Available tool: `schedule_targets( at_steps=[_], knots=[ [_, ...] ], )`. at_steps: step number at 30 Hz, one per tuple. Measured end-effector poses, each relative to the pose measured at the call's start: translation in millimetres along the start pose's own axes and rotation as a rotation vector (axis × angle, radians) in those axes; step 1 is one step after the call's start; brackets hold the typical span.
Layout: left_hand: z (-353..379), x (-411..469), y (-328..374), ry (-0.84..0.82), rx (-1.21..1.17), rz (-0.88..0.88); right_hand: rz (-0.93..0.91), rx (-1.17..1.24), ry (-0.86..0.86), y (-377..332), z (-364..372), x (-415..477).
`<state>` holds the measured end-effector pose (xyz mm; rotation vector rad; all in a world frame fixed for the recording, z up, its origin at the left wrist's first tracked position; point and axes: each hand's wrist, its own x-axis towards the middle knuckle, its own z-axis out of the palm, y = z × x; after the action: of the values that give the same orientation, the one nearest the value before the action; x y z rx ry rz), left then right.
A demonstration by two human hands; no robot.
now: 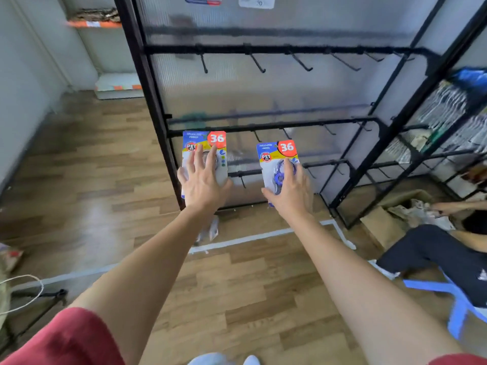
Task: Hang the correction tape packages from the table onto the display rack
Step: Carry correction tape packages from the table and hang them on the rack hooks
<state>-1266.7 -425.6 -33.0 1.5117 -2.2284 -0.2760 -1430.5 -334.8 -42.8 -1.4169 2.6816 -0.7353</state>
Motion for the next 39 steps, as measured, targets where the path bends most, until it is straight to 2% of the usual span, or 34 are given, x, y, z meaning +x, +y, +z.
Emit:
schedule_targets(
  at_steps=[13, 23, 28, 34, 39],
  knots=[
    [6.4, 161.2, 117.1, 0.347, -0.059, 0.177, -0.252, 0.119, 0.386, 23.3, -53.3, 210.4],
    [-49.5, 228.2, 141.2, 0.618, -0.081, 0.144, -0.423, 0.243, 0.466, -1.8, -87.9, 294.8],
    [-78.2, 236.2, 139.4, 0.748, -0.056, 0.118, -0.513, 0.285, 0.436, -16.5, -92.8, 305.7],
    [-100.5, 244.7, 141.4, 0.799, -0.015, 0.08, -0.572, 0.313, 0.423, -21.7, -93.9, 313.7],
    [-104.8, 250.5, 132.8, 0.755, 0.025, 0.093, -0.624, 0.305, 0.4, -24.6, -95.4, 319.2]
  ],
)
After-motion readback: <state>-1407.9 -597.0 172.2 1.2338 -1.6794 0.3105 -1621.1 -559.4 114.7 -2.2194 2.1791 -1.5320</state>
